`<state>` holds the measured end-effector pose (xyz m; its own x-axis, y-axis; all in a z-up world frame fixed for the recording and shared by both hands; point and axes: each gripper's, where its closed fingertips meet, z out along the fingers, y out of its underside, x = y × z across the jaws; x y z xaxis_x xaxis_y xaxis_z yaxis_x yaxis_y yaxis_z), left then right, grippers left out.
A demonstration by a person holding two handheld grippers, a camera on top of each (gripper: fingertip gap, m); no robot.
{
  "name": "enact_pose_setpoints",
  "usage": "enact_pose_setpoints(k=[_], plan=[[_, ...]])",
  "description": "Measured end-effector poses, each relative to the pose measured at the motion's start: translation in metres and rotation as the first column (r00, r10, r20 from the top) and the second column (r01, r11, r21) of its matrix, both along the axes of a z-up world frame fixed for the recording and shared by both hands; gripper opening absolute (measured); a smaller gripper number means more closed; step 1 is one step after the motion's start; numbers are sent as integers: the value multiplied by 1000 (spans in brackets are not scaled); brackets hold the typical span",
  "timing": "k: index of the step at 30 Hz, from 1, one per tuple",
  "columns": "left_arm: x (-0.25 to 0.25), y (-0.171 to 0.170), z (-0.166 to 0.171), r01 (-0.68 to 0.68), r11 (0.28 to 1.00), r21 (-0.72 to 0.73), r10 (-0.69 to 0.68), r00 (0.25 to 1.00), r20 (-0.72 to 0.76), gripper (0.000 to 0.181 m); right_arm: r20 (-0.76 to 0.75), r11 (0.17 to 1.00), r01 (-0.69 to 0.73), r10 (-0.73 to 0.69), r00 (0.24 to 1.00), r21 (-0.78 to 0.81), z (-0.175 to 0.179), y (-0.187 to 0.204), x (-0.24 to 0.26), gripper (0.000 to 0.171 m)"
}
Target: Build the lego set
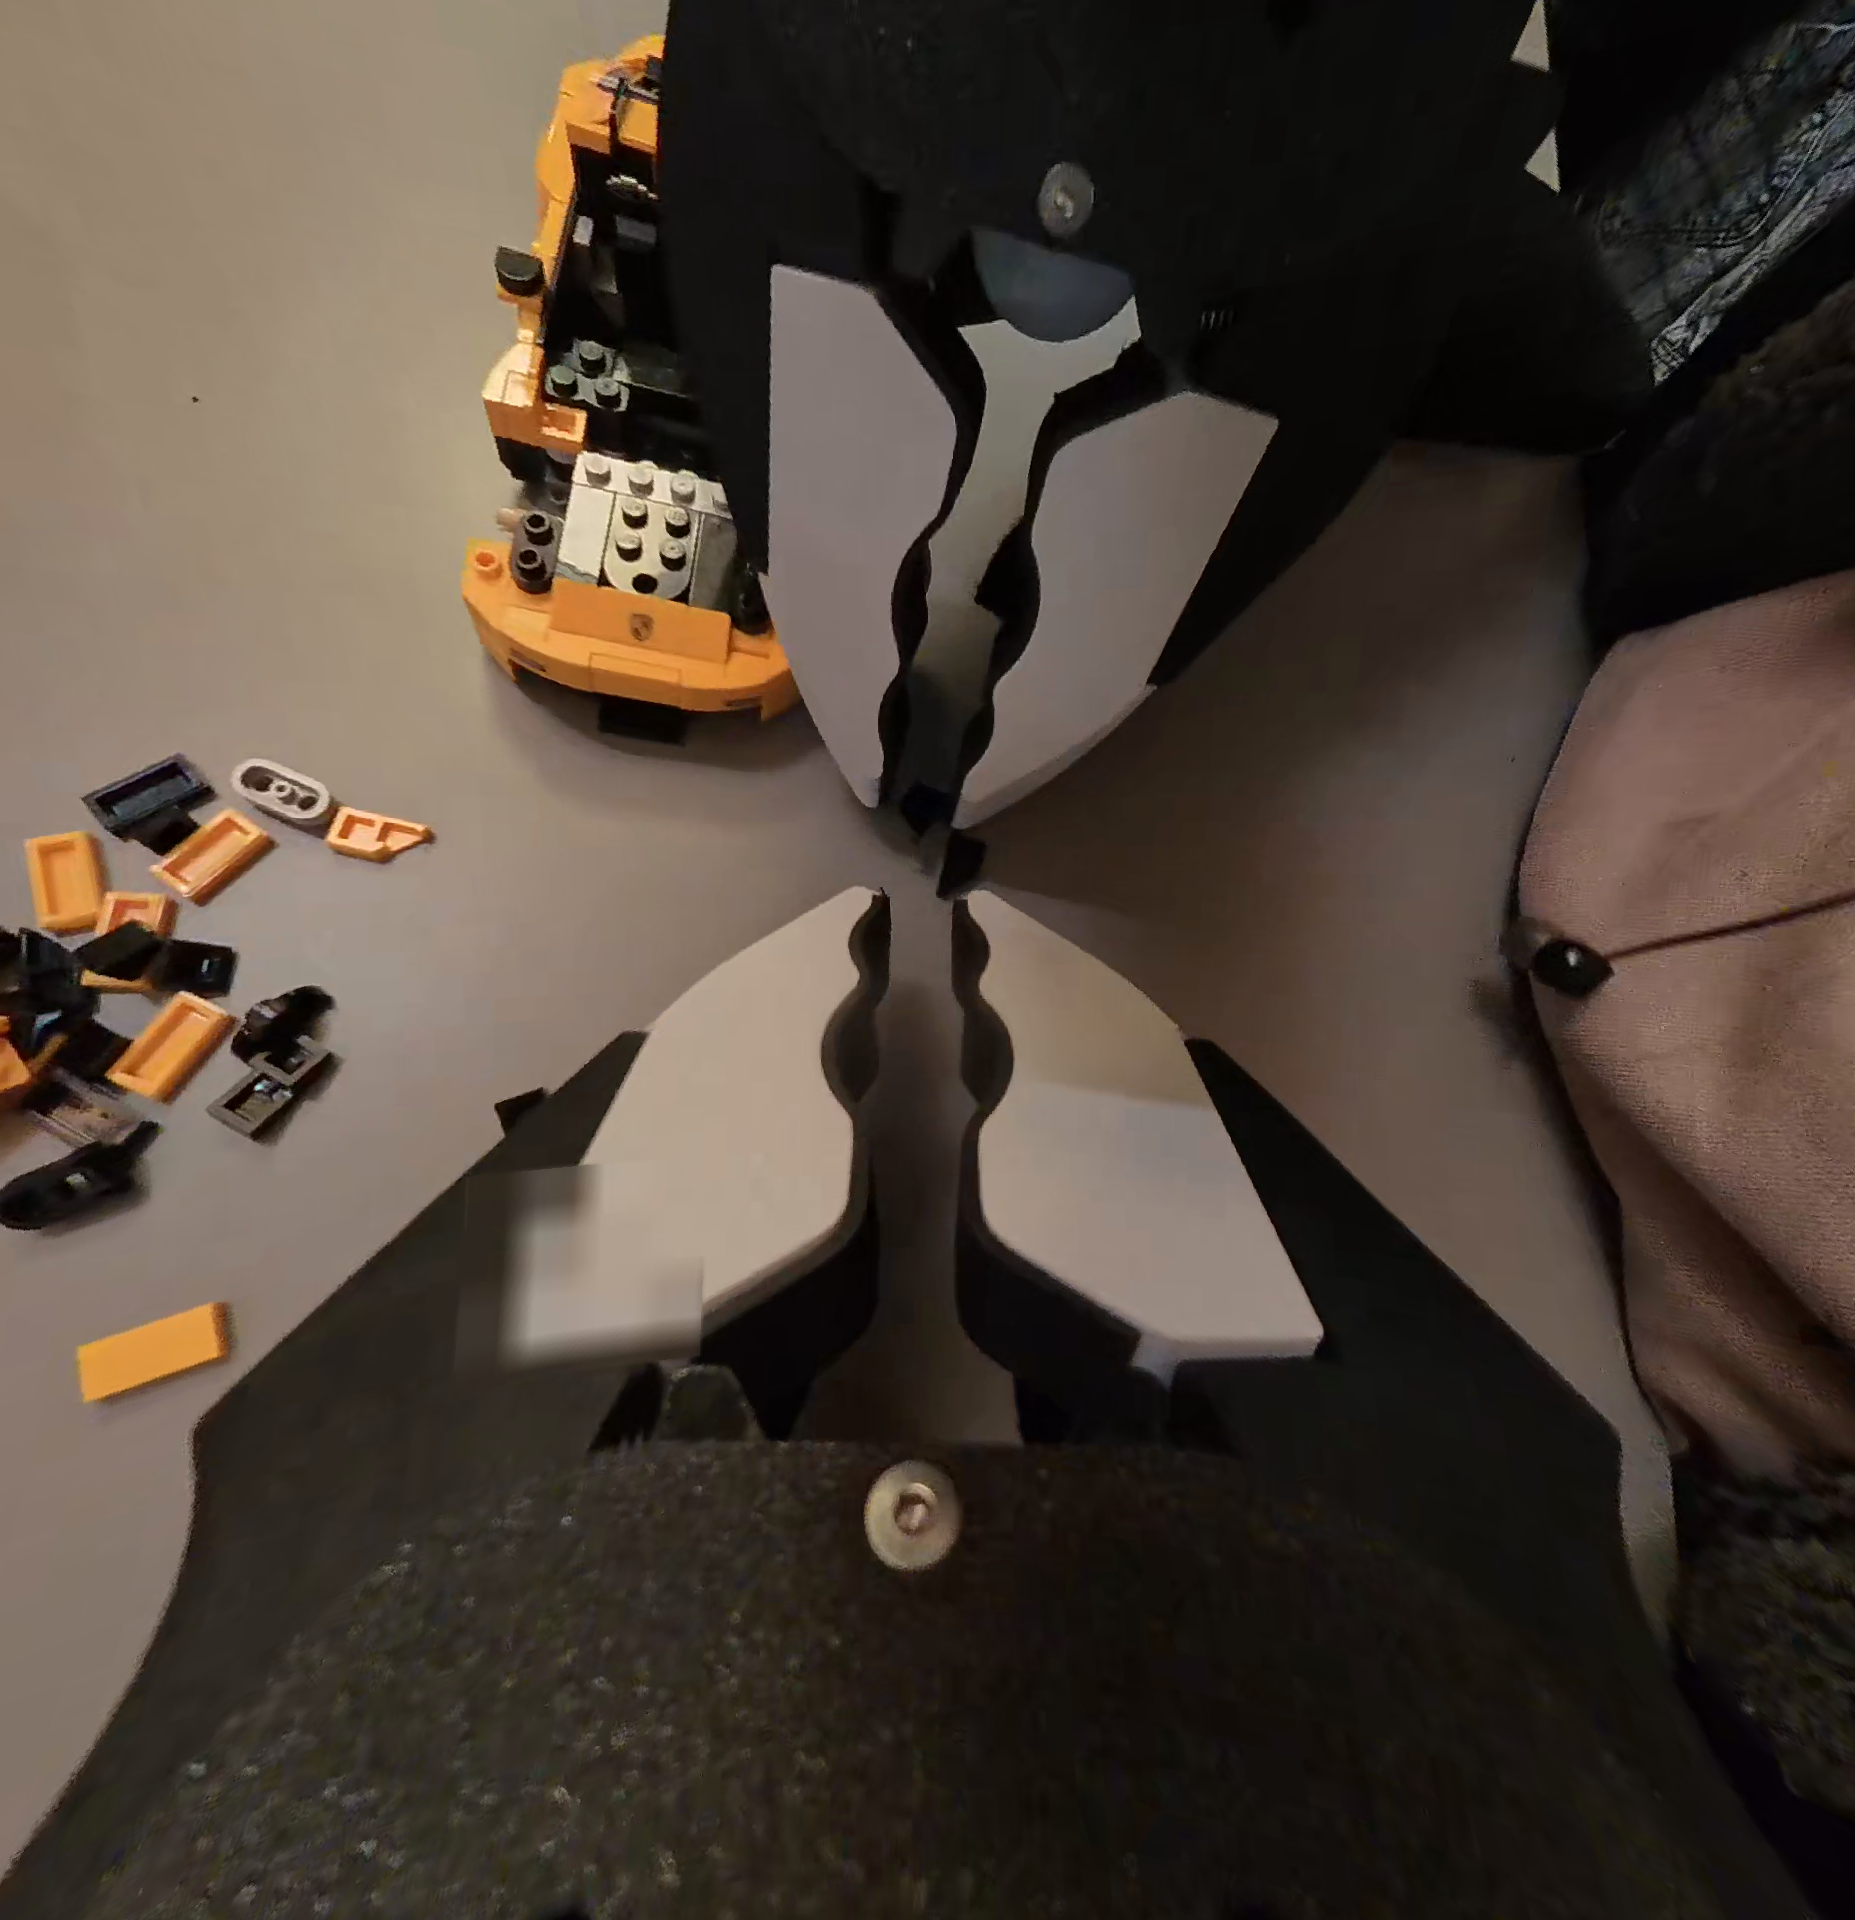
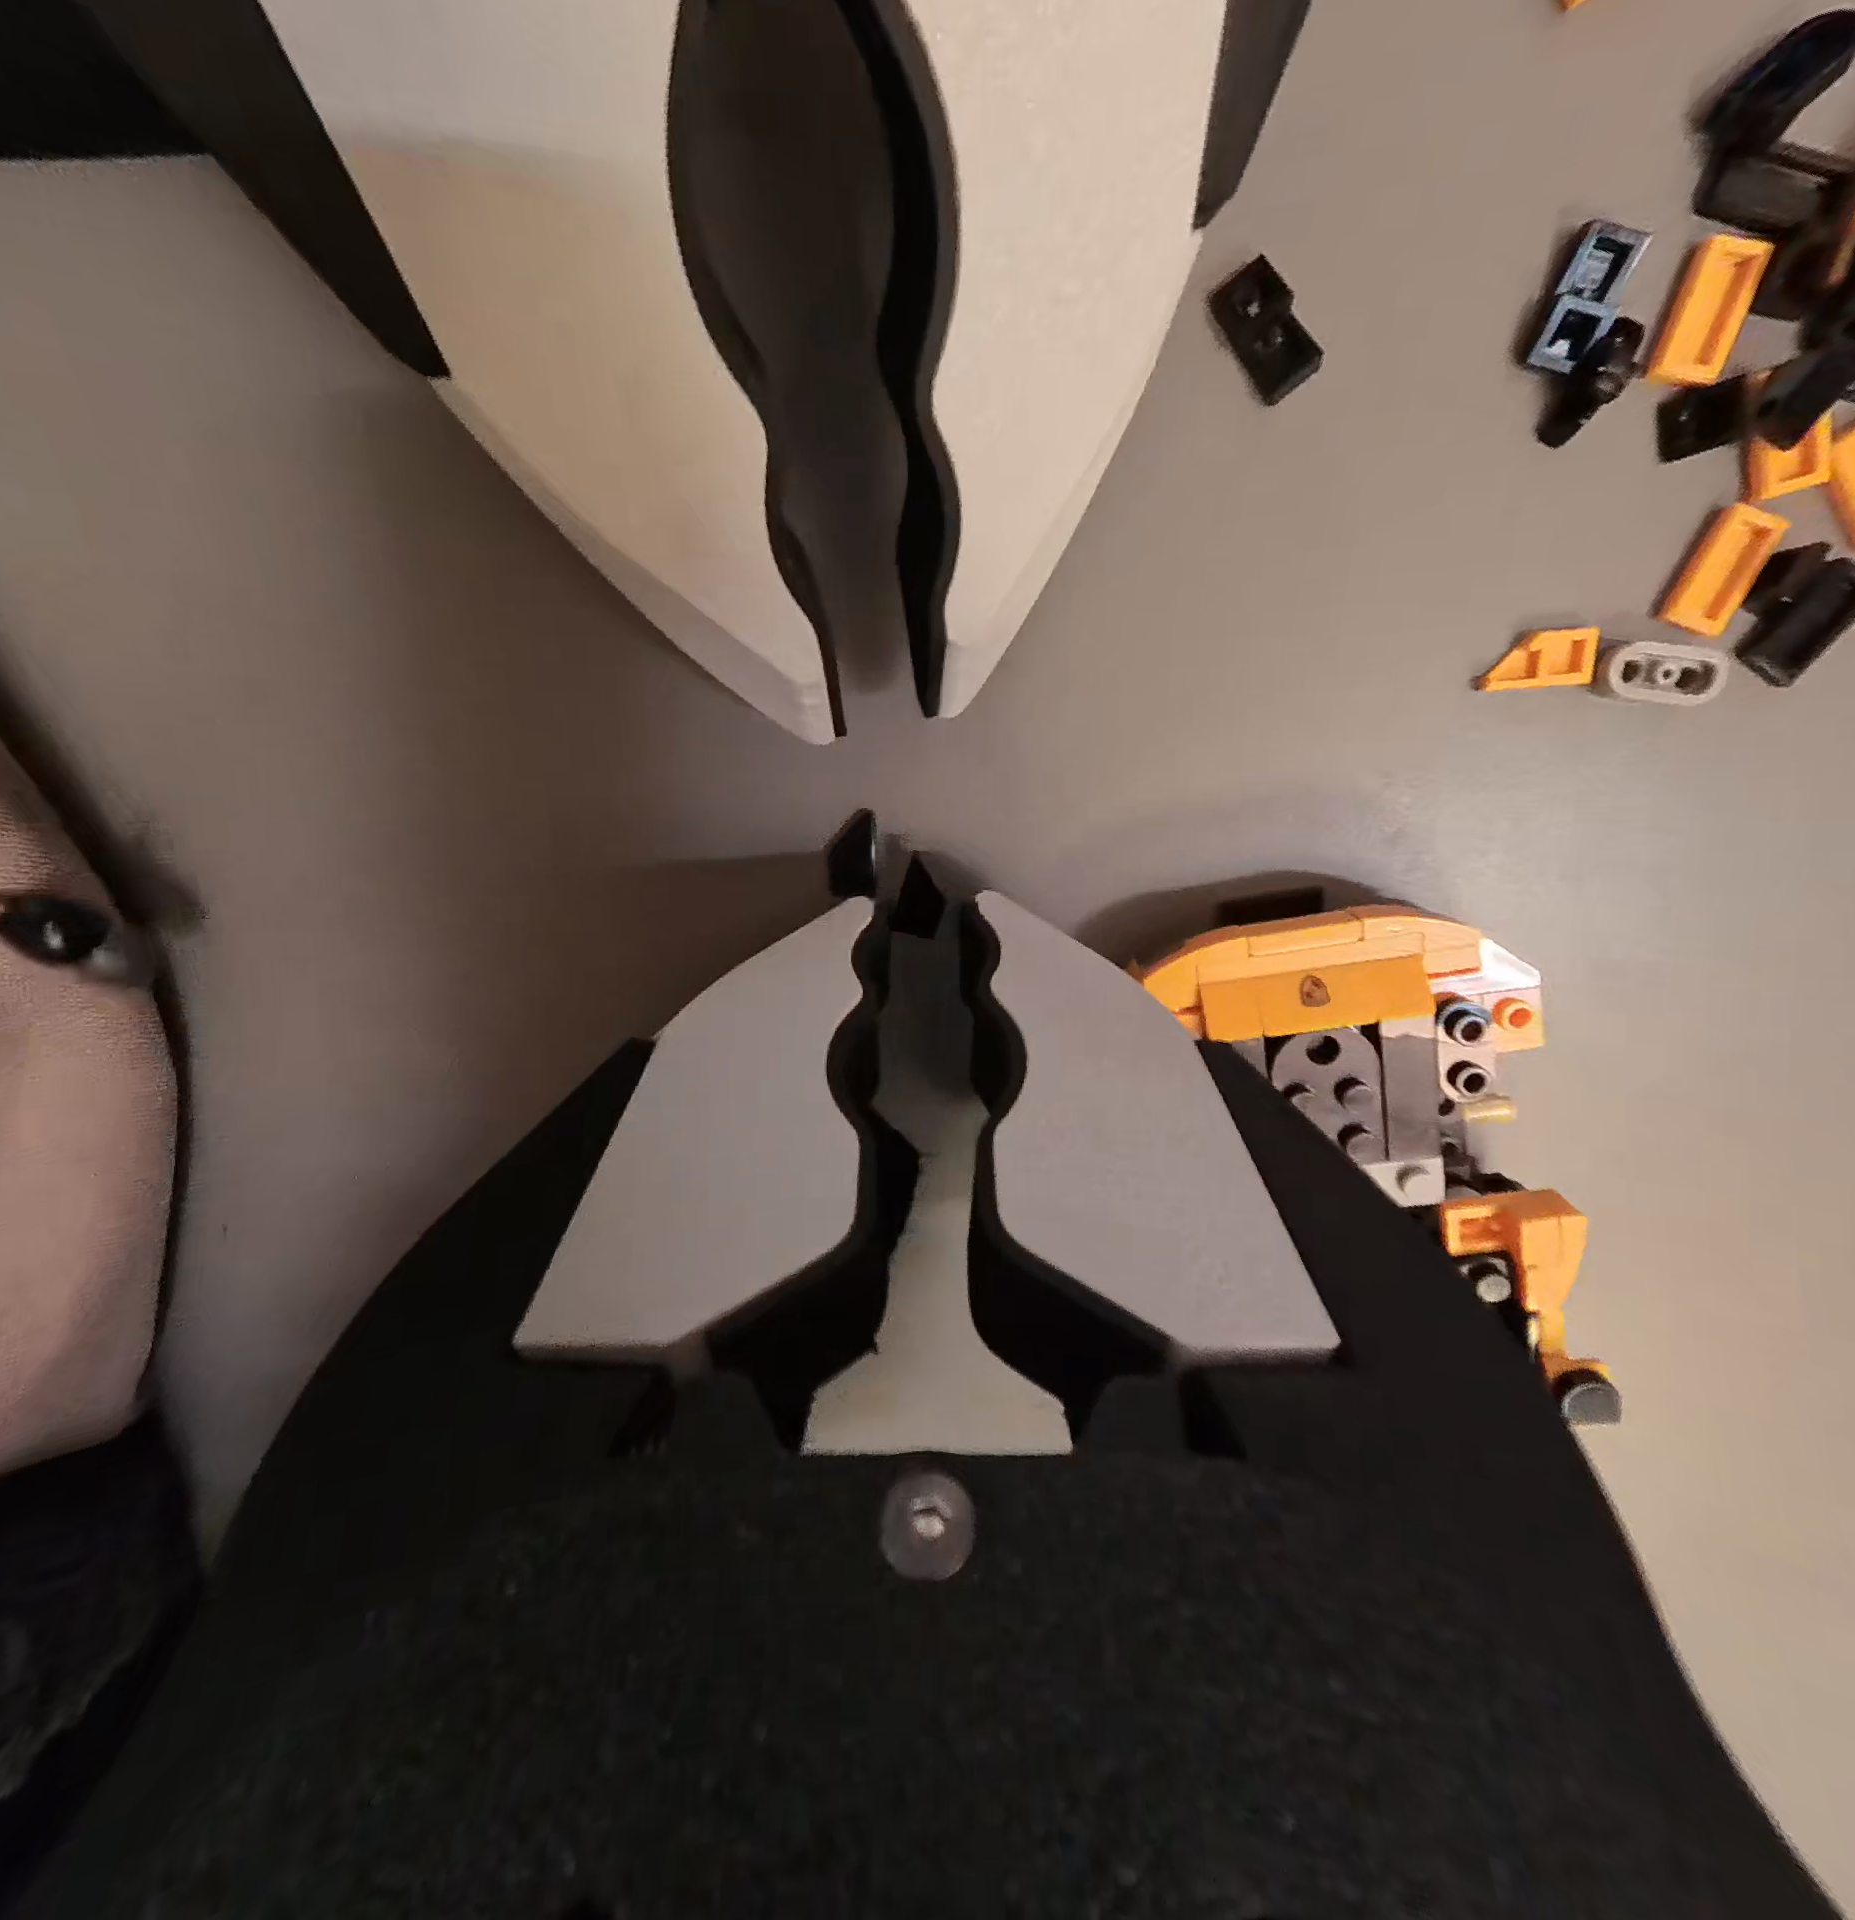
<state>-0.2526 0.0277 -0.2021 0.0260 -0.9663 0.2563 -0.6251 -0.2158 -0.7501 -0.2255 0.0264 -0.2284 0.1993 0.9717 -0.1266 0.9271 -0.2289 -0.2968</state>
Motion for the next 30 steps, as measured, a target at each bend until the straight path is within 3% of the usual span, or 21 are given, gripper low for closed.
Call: enact_pose_setpoints(k=[11, 17, 21, 25, 30], plan=[[0, -3, -14, 22, 998, 58, -17, 996, -85, 12, -51, 1000, -7, 8, 999, 15, 7, -6, 5, 20], [0, -3, -17, 25, 997, 73, -17, 994, -105, 12, -166, 985, 171, -164, 972, 28, 16, -18, 25, 20], [2, 6, -14, -30, 996, 87, 38, 996, -84, 13, -299, 930, 313, -248, 921, 193, 33, 1, 61, 20], [9, 27, -5, -124, 981, 147, 129, 991, -29, 25, -236, 814, 397, -324, 916, 423, 38, 25, 123, 30], [25, 37, -15, -99, 977, 190, 114, 991, -72, 46, -204, 746, 436, -388, 899, 503, 26, 32, 154, 48]])
